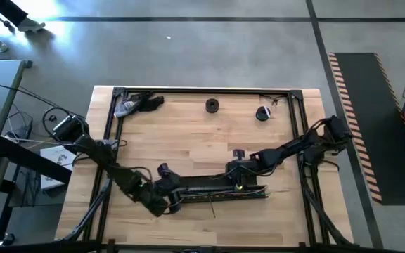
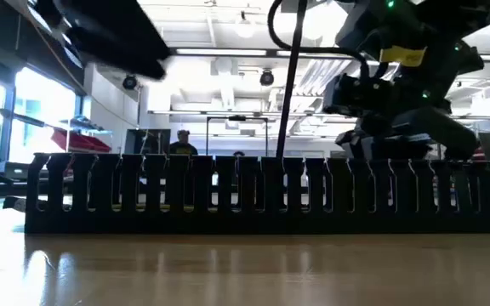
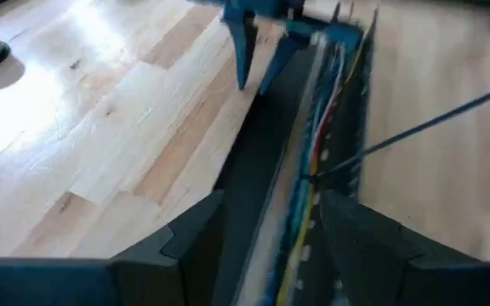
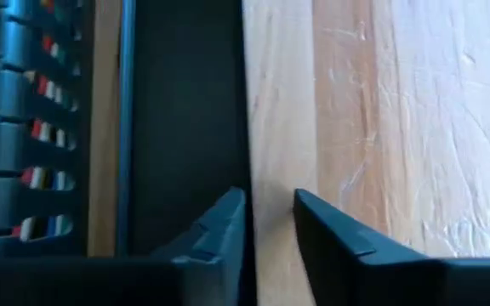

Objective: Ziptie cables
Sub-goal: Close the black cable duct

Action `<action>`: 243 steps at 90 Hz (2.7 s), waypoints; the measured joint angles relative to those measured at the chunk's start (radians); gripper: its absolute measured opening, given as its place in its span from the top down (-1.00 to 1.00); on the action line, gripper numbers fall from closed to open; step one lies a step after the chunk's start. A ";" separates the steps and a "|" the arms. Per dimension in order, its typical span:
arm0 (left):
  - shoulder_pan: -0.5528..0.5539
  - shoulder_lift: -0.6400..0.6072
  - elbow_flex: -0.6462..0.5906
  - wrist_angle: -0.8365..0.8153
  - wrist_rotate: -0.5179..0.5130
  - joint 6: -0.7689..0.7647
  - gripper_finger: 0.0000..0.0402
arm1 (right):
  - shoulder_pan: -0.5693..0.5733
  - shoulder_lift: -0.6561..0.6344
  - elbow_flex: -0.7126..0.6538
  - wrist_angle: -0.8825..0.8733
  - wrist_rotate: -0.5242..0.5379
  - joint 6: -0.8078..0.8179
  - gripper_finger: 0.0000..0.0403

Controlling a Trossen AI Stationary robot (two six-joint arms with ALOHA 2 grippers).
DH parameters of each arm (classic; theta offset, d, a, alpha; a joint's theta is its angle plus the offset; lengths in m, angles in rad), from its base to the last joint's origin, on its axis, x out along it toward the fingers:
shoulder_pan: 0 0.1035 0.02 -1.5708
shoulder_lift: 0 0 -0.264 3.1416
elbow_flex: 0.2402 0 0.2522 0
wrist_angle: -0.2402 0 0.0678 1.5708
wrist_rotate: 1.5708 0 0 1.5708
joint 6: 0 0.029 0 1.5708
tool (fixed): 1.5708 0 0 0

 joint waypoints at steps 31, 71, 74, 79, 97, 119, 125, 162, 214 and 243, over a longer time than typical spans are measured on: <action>0.163 0.045 0.000 -0.001 0.040 0.185 0.22 | 0.043 -0.040 0.052 -0.095 0.189 -0.031 1.00; 0.315 0.152 0.000 0.003 0.135 0.388 0.02 | 0.208 -0.053 0.108 -0.171 0.586 -0.125 1.00; 0.321 0.167 0.000 0.006 0.139 0.393 0.02 | 0.217 -0.053 0.108 -0.172 0.589 -0.128 1.00; 0.329 0.192 0.000 0.005 0.156 0.394 0.02 | 0.229 -0.053 0.108 -0.170 0.591 -0.128 1.00; 0.343 0.246 0.002 0.016 0.264 0.393 0.19 | 0.253 -0.055 0.108 -0.170 0.635 -0.131 1.00; 0.344 0.249 0.002 0.028 0.282 0.394 0.55 | 0.209 -0.055 0.109 -0.153 0.451 -0.079 0.99; 0.349 0.250 0.002 0.028 0.282 0.388 0.61 | 0.177 -0.055 0.109 -0.141 0.373 -0.090 0.95; 0.467 0.251 0.000 0.042 0.311 0.288 0.82 | -0.069 -0.046 0.098 -0.076 -0.011 -0.270 0.36; 0.499 0.252 0.000 0.080 0.358 0.370 0.89 | -0.187 -0.012 0.081 0.010 -0.066 -0.422 0.46; 0.499 0.253 -0.001 0.096 0.352 0.426 0.89 | -0.286 0.099 0.088 0.058 -0.166 -0.446 0.61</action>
